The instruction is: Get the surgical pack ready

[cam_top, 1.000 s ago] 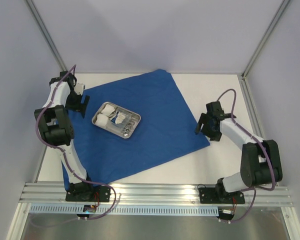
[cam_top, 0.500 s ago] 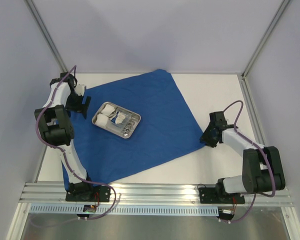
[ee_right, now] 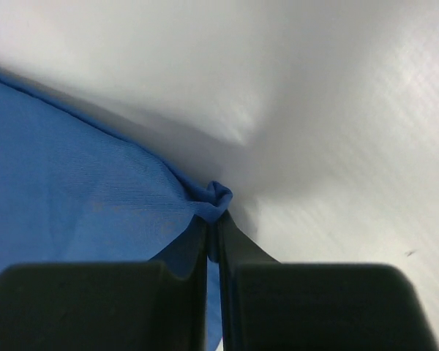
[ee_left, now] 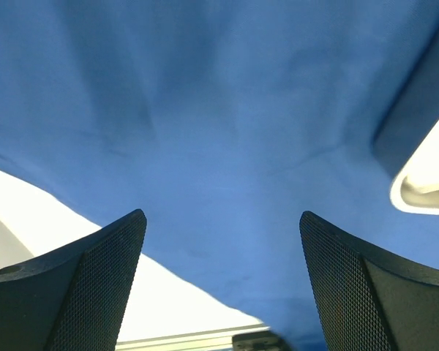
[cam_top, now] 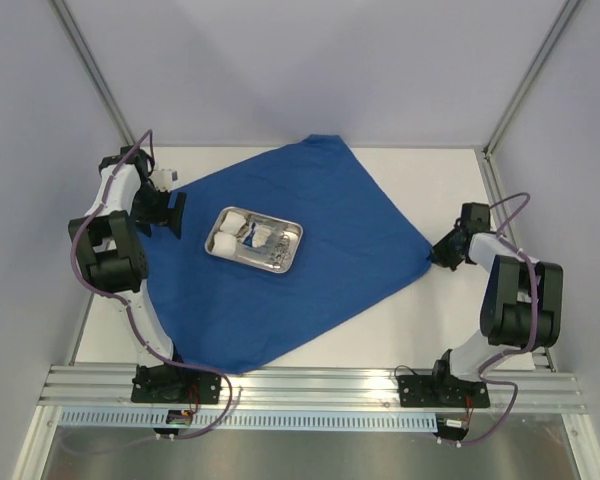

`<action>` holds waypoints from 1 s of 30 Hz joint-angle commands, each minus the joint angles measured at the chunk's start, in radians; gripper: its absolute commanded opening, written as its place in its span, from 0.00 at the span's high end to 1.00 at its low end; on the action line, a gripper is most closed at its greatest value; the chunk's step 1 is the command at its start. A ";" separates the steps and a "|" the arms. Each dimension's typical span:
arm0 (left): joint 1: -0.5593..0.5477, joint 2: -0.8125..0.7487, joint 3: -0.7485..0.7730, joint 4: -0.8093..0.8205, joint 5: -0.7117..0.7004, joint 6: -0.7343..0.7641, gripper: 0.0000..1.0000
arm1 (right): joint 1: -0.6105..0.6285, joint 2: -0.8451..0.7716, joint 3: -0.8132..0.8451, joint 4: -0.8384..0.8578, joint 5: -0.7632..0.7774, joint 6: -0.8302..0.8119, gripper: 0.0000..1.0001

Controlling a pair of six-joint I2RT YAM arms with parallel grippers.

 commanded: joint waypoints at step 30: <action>0.038 -0.038 -0.097 0.028 -0.200 0.002 0.03 | 0.395 0.096 0.437 -0.058 -0.209 -0.335 0.42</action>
